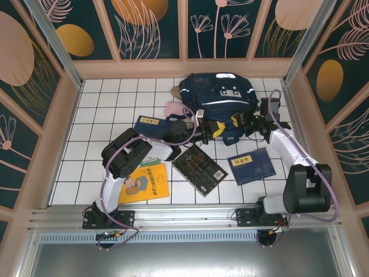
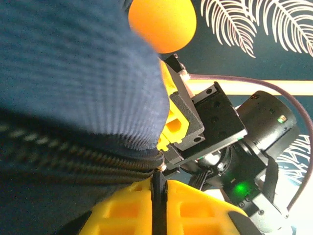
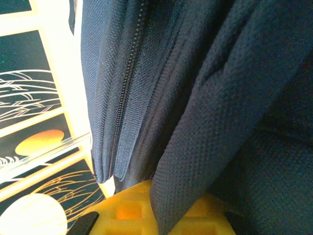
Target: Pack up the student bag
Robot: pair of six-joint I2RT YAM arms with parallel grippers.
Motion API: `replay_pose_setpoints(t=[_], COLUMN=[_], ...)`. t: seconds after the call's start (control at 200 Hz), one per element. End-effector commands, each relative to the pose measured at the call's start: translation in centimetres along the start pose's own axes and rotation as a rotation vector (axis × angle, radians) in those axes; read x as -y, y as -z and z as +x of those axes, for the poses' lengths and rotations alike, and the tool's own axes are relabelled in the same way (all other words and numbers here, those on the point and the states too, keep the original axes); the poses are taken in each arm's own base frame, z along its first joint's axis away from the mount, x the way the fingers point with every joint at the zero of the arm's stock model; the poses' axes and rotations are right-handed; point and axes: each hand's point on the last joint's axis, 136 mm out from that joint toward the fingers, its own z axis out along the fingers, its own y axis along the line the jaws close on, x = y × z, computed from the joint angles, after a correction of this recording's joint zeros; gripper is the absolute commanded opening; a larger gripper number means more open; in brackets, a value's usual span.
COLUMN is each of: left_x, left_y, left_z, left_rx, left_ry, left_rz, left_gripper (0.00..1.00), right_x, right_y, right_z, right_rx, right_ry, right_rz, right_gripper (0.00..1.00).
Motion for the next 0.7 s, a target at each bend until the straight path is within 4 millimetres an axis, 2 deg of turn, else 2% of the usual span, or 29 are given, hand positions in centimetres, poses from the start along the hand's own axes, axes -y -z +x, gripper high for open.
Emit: replay_pose_setpoints(t=[0.0, 0.125, 0.23, 0.255, 0.365, 0.415, 0.525, 0.535, 0.56, 0.616, 0.691], left_x=[2.8, 1.9, 1.5, 1.4, 1.3, 1.0, 1.3, 1.6, 0.9, 1.6, 1.8], left_y=[-2.7, -2.6, -2.1, -1.9, -0.8, 0.0, 1.9, 2.0, 2.9, 4.2, 5.9], left_z=[4.5, 4.2, 4.5, 4.5, 5.0, 5.0, 4.3, 4.1, 4.0, 3.2, 2.3], left_rx=[-0.152, -0.138, -0.136, -0.133, -0.13, -0.12, -0.082, -0.076, -0.067, -0.038, -0.016], left_ry=[-0.106, -0.112, -0.123, -0.122, -0.123, -0.121, -0.126, -0.129, -0.12, -0.134, -0.159], left_rz=[0.021, -0.026, -0.055, -0.059, -0.071, -0.088, -0.101, -0.096, -0.116, -0.116, -0.159], left_gripper=[0.12, 0.1, 0.0, 0.0, 0.0, 0.0, 0.0, 0.0, 0.0, 0.0, 0.0], right_x=[-2.3, -2.0, -1.8, -1.7, -1.3, -1.3, -1.5, -1.5, -1.5, -1.5, -1.6], right_y=[0.0, 0.1, 0.2, 0.3, 1.1, 2.0, 4.5, 4.7, 5.2, 6.1, 6.6], right_z=[4.2, 4.7, 5.4, 5.5, 5.5, 5.3, 4.4, 4.4, 4.3, 4.0, 4.1], right_rx=[-0.113, -0.102, -0.114, -0.116, -0.095, -0.057, 0.048, 0.056, 0.072, 0.104, 0.119], right_ry=[0.129, 0.174, 0.204, 0.215, 0.284, 0.319, 0.397, 0.405, 0.424, 0.462, 0.53], right_rz=[-0.084, -0.058, -0.054, -0.048, -0.011, 0.019, 0.078, 0.083, 0.09, 0.108, 0.117], right_gripper=[0.0, 0.0, 0.0, 0.07, 0.5, 0.63, 0.74, 0.74, 0.74, 0.74, 0.73])
